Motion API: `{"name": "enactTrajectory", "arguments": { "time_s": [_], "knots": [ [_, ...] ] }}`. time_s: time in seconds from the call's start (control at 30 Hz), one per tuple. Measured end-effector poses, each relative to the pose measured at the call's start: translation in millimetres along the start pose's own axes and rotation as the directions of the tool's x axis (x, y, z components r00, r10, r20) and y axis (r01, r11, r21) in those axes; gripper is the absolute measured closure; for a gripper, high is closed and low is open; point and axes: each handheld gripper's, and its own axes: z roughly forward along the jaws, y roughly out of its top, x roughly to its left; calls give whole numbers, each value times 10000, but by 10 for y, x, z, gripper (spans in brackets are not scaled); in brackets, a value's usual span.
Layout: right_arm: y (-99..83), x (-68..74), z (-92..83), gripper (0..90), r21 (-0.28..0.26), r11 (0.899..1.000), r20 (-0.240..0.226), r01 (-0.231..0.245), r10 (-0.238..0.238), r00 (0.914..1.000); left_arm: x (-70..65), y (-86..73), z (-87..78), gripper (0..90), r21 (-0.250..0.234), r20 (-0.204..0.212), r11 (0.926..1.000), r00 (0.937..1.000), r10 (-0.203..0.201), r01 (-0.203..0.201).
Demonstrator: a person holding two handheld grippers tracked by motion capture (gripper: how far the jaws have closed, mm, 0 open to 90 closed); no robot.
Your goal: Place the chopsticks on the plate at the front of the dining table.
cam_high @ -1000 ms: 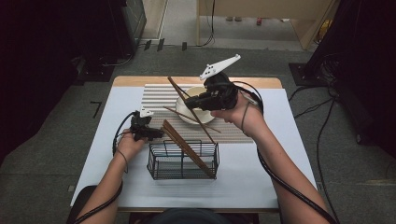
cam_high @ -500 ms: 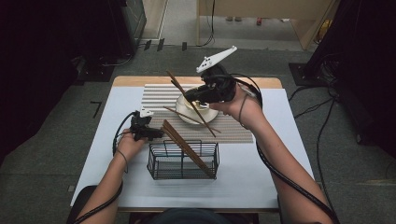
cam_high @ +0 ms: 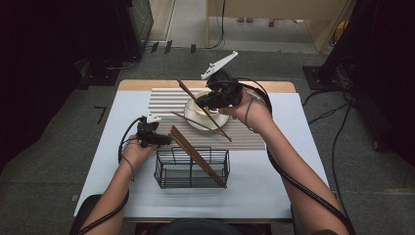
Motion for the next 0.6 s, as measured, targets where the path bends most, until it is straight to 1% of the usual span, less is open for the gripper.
{"name": "enactTrajectory", "arguments": {
  "time_s": [0.3, 0.43, 0.6],
  "knots": [
    [-15, -64, 174, 854, 535, 9985, 127, 61, -67, 9999, 0, 1, 0, 80, 2, 1, 10000, 10000, -12, 12],
    [-11, -75, 235, 854, 740, 9973, 144, 14, -25, 9999, -1, 3, 0, 81, 1, -1, 10000, 10000, -12, 12],
    [-3, -89, 317, 854, 1036, 9946, 188, 116, -137, 9997, -6, 11, 9, 81, -28, -45, 10000, 10000, -70, 70]
  ]
}}
